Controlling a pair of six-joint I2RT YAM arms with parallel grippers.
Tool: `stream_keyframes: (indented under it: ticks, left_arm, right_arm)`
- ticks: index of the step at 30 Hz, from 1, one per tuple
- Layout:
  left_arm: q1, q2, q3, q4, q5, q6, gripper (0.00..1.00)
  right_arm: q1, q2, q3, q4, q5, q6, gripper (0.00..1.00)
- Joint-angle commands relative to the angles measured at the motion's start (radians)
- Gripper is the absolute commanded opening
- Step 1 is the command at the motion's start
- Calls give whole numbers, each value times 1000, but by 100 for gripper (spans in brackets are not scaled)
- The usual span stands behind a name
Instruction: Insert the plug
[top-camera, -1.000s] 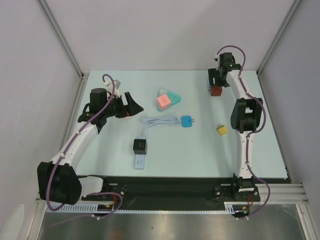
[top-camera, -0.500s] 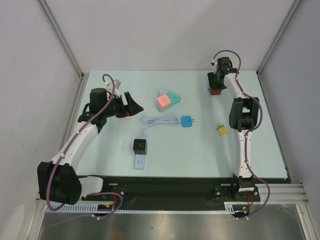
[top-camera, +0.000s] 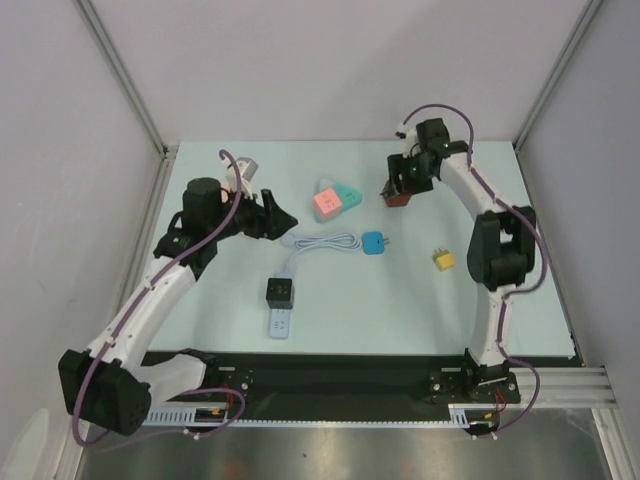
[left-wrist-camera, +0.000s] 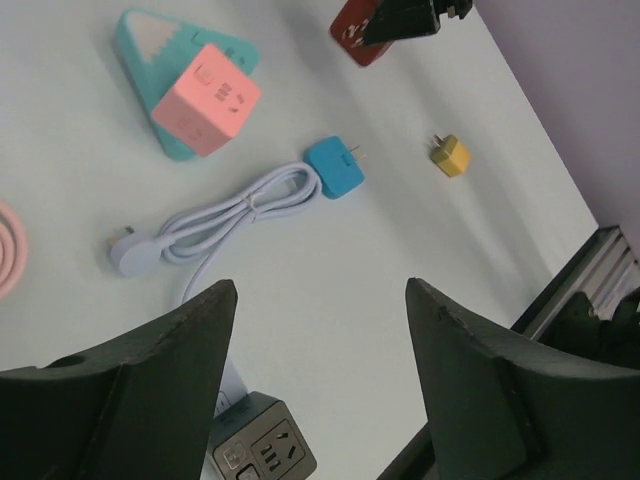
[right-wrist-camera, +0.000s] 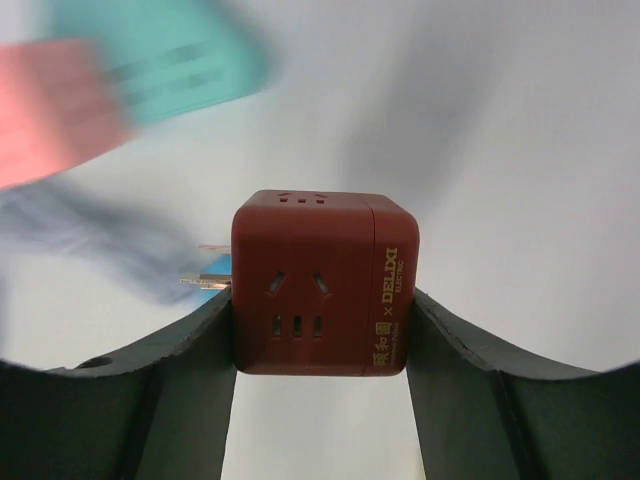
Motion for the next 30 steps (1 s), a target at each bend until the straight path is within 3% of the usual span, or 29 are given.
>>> stream_keyframes:
  ticks: [1,3,5,12,20,30]
  left_arm:
    - [-82,-66,73,-25,-63,126,77]
    - [-133,-85,76,-42,-101,164,86]
    - [-168,-112,70,-50,-114,195,89]
    - [-239,-151,78,-48,-86,271,91]
    - [-280,-157,59,-68,-58,342,91]
    - [-323,-102,90,-90,-181,393,94]
  right_arm:
    - [113,-293,-167,130,-276,132,0]
    - [156,-347,-239,138,-297,190,0]
    - [221,-413,-287,146,-328,233,0]
    - [382,-551,-382,273,-406,361,0]
    - [413,-582,-398,343,-481,447,0]
    - [445,-620,-440,449,-537,531,0]
